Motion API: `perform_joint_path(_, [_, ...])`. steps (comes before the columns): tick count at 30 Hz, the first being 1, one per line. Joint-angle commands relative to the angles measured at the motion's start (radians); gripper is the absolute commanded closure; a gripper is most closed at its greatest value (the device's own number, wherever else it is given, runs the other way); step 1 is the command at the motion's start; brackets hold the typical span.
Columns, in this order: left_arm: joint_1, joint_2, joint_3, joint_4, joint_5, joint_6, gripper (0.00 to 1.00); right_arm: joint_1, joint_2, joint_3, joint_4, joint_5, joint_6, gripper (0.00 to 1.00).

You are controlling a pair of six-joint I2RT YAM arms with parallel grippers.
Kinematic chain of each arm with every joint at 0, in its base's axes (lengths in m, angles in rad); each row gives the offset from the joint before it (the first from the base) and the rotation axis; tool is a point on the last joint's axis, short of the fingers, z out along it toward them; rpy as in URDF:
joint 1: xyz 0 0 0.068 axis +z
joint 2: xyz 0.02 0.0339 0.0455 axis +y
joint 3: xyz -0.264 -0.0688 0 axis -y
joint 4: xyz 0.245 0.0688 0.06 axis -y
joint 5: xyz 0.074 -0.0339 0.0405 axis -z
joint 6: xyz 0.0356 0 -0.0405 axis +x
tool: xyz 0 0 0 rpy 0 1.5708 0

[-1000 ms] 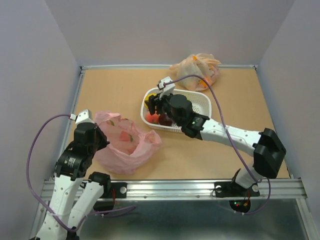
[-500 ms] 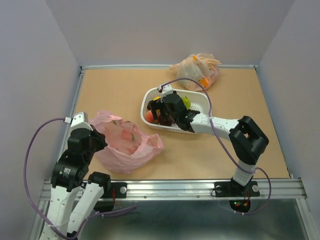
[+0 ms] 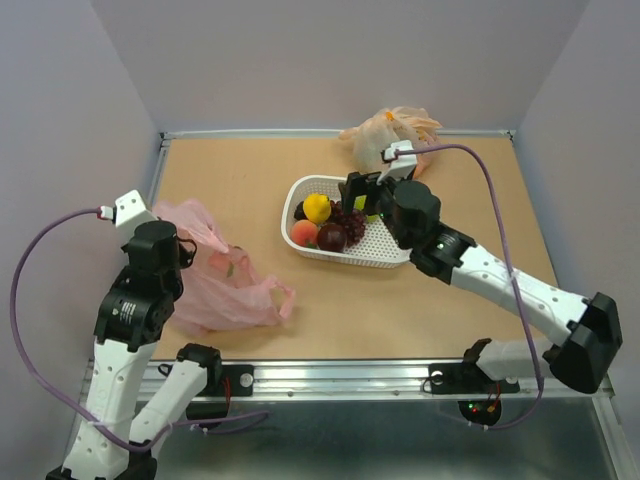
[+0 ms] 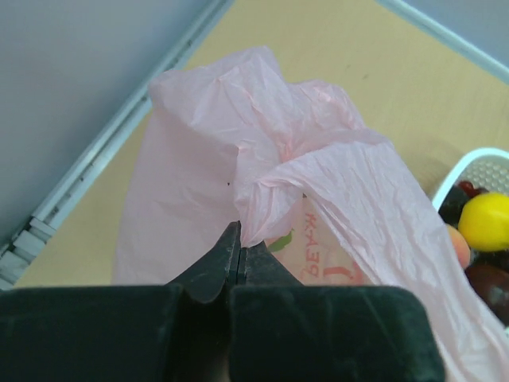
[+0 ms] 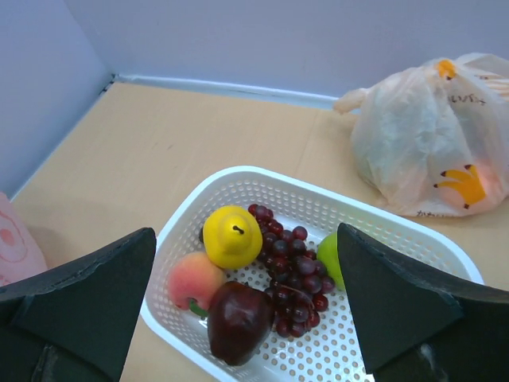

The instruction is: Untie the knot of the plastic bag and take out the fruit

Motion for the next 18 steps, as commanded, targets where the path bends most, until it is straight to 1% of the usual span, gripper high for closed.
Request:
perform_joint_path(1, [0.000,0.017,0.065,0.151,-0.147,0.107,1.00,0.004,-0.137,-0.076,-0.069,0.085,0.031,0.00])
perform_joint_path(2, [0.000,0.027,0.065,0.174,-0.170,0.113,1.00,0.006,-0.205,-0.099,-0.083,0.100,0.034,0.00])
perform_joint_path(4, [0.000,0.046,0.059,0.195,-0.192,0.122,1.00,0.006,-0.270,-0.119,-0.126,0.111,0.033,0.00])
perform_joint_path(6, [0.000,0.037,0.021,0.255,-0.233,0.150,1.00,0.004,-0.374,-0.151,-0.167,0.115,0.022,0.00])
perform_joint_path(7, [0.002,0.028,-0.016,0.330,-0.252,0.165,1.00,0.006,-0.416,-0.163,-0.177,0.106,0.004,0.00])
perform_joint_path(8, [0.003,0.021,-0.033,0.364,-0.288,0.176,1.00,0.004,-0.450,-0.177,-0.183,0.106,-0.008,0.00])
perform_joint_path(9, [0.002,0.020,-0.042,0.390,-0.292,0.185,0.99,0.006,-0.512,-0.191,-0.189,0.105,-0.022,0.00])
perform_joint_path(10, [0.002,0.024,-0.041,0.417,-0.290,0.194,0.97,0.006,-0.542,-0.208,-0.207,0.105,-0.036,0.00])
perform_joint_path(11, [0.002,0.029,-0.038,0.460,-0.281,0.205,0.87,0.004,-0.565,-0.208,-0.222,0.106,-0.059,0.00])
perform_joint_path(12, [0.003,0.038,-0.032,0.470,-0.254,0.201,0.74,0.004,-0.588,-0.203,-0.245,0.106,-0.067,0.00])
perform_joint_path(13, [0.002,0.056,-0.014,0.473,-0.235,0.195,0.63,0.006,-0.621,-0.182,-0.300,0.103,-0.081,0.00])
perform_joint_path(14, [0.002,0.066,-0.007,0.470,-0.199,0.179,0.49,0.006,-0.643,-0.174,-0.331,0.105,-0.085,0.00])
perform_joint_path(16, [0.003,0.086,0.023,0.411,-0.177,0.133,0.36,0.004,-0.700,-0.158,-0.399,0.120,-0.096,0.00])
perform_joint_path(17, [0.002,0.089,0.037,0.381,-0.152,0.078,0.26,0.004,-0.720,-0.154,-0.416,0.144,-0.096,0.00])
perform_joint_path(18, [0.002,0.084,0.048,0.351,-0.137,0.048,0.20,0.004,-0.740,-0.151,-0.431,0.157,-0.096,0.00])
